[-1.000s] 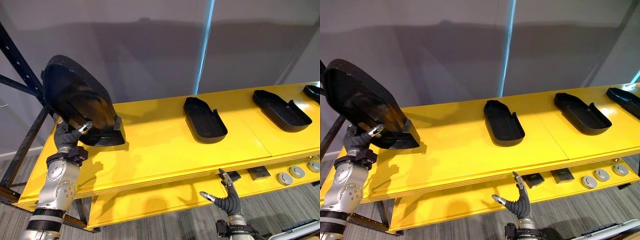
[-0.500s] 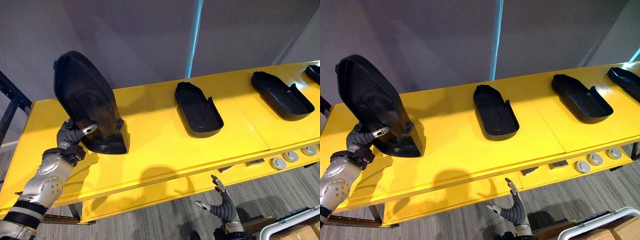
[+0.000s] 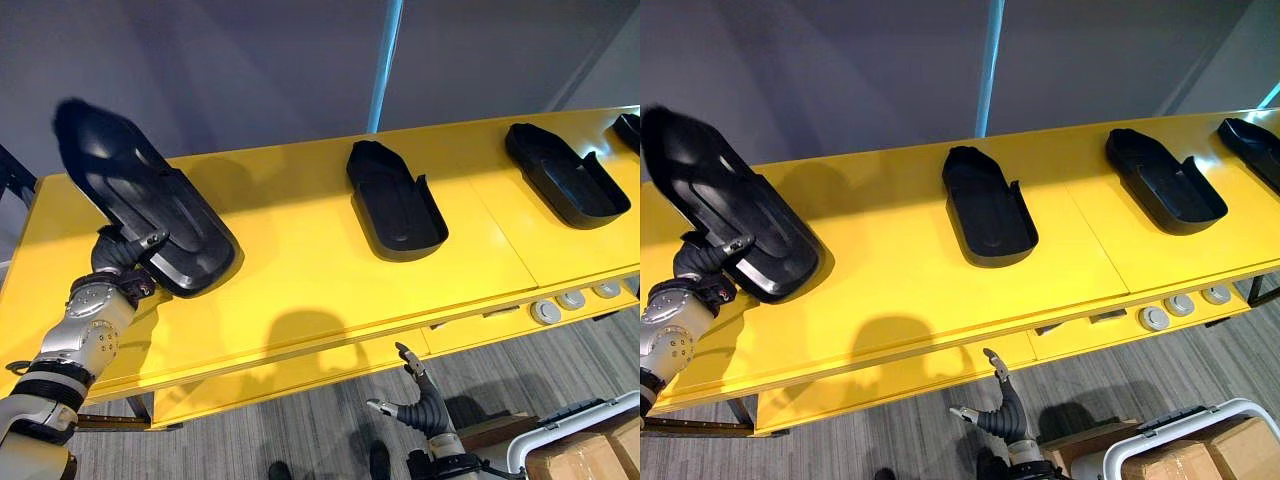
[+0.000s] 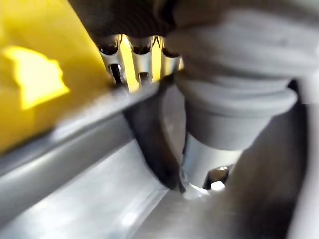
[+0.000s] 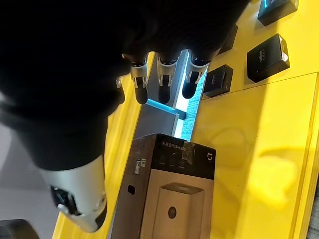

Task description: Walk over and take plastic housings, then place them on the shelf

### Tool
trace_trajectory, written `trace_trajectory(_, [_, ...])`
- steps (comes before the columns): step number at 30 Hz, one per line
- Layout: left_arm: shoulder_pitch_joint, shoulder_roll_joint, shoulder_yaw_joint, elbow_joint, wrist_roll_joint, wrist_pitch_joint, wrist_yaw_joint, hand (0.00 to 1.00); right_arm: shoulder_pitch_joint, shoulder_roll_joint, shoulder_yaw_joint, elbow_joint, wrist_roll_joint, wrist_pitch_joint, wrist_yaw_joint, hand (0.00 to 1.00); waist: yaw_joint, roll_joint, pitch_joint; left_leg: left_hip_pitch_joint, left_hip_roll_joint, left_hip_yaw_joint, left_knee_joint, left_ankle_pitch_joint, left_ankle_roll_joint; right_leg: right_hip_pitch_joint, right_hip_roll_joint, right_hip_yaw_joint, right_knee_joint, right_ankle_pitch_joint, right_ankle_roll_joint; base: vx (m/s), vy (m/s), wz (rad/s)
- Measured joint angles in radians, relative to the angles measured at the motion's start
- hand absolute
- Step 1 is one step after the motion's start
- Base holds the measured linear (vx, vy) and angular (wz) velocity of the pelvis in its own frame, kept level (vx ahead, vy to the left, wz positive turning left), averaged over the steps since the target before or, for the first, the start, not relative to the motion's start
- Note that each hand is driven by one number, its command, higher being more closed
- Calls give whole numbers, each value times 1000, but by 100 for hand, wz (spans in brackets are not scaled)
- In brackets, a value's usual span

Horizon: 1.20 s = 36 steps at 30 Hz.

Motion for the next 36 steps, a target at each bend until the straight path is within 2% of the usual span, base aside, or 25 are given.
trace_trajectory(12, [-27, 5, 1, 60, 216, 33, -11, 0, -6, 1, 17, 0, 1, 0, 3, 0, -1, 0, 2, -3, 6, 4, -1, 1, -2, -8, 6, 8, -2, 2, -3, -7, 4, -1])
trace_trajectory(14, [-35, 8, 1, 62, 301, 46, -29, 0, -6, 3, 16, 0, 5, 0, 9, 0, 0, 0, 2, -5, 6, 5, -1, 1, -2, -10, 6, 10, -2, 3, -4, 0, 0, 0])
trace_trajectory(21, [-40, 47, 1, 80, 491, 74, -120, 0, -4, 22, 15, -1, 10, -2, 35, 0, -1, 0, 2, 0, 6, 5, -1, 1, -2, -8, 7, 17, -3, 4, -5, -4, 4, -3])
trace_trajectory(24, [-41, 71, 1, 84, 607, 79, -159, 0, -3, 37, 14, -1, 15, -9, 46, 0, -2, 0, 2, 5, 7, 3, -2, 1, -2, -7, 9, 25, -3, 5, -6, -15, 9, -8])
trace_trajectory(25, [-44, 74, 3, 88, 681, 79, -165, 0, -1, 40, 15, -1, 18, -15, 55, 0, -2, 0, 2, 7, 8, 3, -2, 1, -2, -7, 9, 26, -3, 5, -6, -21, 12, -3])
trace_trajectory(26, [-51, 74, 6, 106, 756, 80, -166, 0, 1, 42, 14, -1, 23, -23, 62, 0, -3, 0, 2, 8, 9, 3, -2, 1, -2, -6, 10, 26, -3, 5, -7, 0, 0, 0])
trace_trajectory(27, [-53, 73, 13, 117, 786, 80, -165, 0, 3, 44, 14, -1, 27, -28, 64, 0, -3, 0, 2, 8, 9, 3, -2, 1, -2, -6, 11, 27, -3, 6, -7, 0, 0, 0])
trace_trajectory(28, [-53, 72, 37, 133, 868, 85, -155, 0, 9, 50, 14, -1, 48, -38, 72, 0, -5, 0, 2, 9, 10, 3, -2, 1, -2, -5, 12, 27, -3, 6, -8, 0, 0, 0])
trace_trajectory(31, [-62, 53, 114, 167, 1018, 87, -121, 0, 36, 58, -4, -1, 55, -47, 85, 0, -3, 0, 2, 19, 11, -1, -2, 1, -2, 6, 14, 26, -5, 6, -8, 0, 0, 0])
trace_trajectory(35, [-85, 25, 189, 168, 1123, 86, -79, 0, 48, 72, -24, -1, 62, -64, 94, 0, -2, -1, 0, 24, 11, -14, -2, 1, -2, 14, 14, 24, -4, 7, -8, -18, 9, 2])
trace_trajectory(36, [-91, -8, 231, 164, 1164, 86, -49, 0, 49, 75, -25, -1, 66, -71, 95, 0, -2, -2, -1, 29, 11, -18, -2, 1, -2, 20, 14, 22, -4, 7, -8, -30, 17, 3])
